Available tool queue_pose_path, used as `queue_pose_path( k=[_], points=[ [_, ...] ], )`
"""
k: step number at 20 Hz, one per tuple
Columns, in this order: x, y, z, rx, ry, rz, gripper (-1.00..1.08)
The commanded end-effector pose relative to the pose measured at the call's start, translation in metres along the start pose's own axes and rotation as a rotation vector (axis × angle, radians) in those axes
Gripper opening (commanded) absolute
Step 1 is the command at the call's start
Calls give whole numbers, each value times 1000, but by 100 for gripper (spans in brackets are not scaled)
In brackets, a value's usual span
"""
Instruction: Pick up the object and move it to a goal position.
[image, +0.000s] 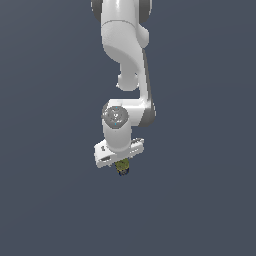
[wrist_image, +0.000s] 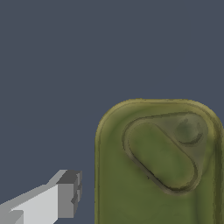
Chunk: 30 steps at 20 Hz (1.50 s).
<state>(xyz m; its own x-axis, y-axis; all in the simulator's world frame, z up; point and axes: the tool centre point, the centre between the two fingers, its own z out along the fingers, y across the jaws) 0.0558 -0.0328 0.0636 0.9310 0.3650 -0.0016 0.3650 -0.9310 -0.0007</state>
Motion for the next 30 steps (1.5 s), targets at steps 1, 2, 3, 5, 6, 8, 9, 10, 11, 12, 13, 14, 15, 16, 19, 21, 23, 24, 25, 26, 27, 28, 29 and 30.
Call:
queue_pose_path(
  k=[1,2,3,5,6,8,9,10,11,12,13,14,15,16,19,21,23,24,25,26,27,28,29,30],
  points=[
    [1,0,5,-1,2,0,100],
    [1,1,6,-1,2,0,100],
    [1,1,5,-1,2,0,100],
    [2,1,5,-1,2,0,-100],
    [2,1,5,-1,2,0,-100],
    [2,1,5,-1,2,0,-100],
    [2,1,5,-1,2,0,-100],
    [2,1,5,-1,2,0,-100],
    [2,1,5,-1,2,0,-100],
    [2,1,5,-1,2,0,-100],
    [2,1,5,-1,2,0,-100],
    [2,1,5,-1,2,0,-100],
    [1,1,5,-1,0,0,-100],
    [1,1,5,-1,0,0,-100],
    [2,4,2,-1,0,0,-100],
    [4,9,-2,-1,0,0,-100],
    [6,15,-7,-1,0,0,-100],
    [7,18,-10,-1,0,0,-100],
    [8,22,-13,-1,0,0,-100],
    [10,26,-16,-1,0,0,-100],
    [11,30,-20,0,1,-1,-100],
    [13,35,-24,0,1,-1,-100],
    [15,39,-28,0,1,-1,-100],
    [17,44,-32,0,1,-1,-100]
  ],
)
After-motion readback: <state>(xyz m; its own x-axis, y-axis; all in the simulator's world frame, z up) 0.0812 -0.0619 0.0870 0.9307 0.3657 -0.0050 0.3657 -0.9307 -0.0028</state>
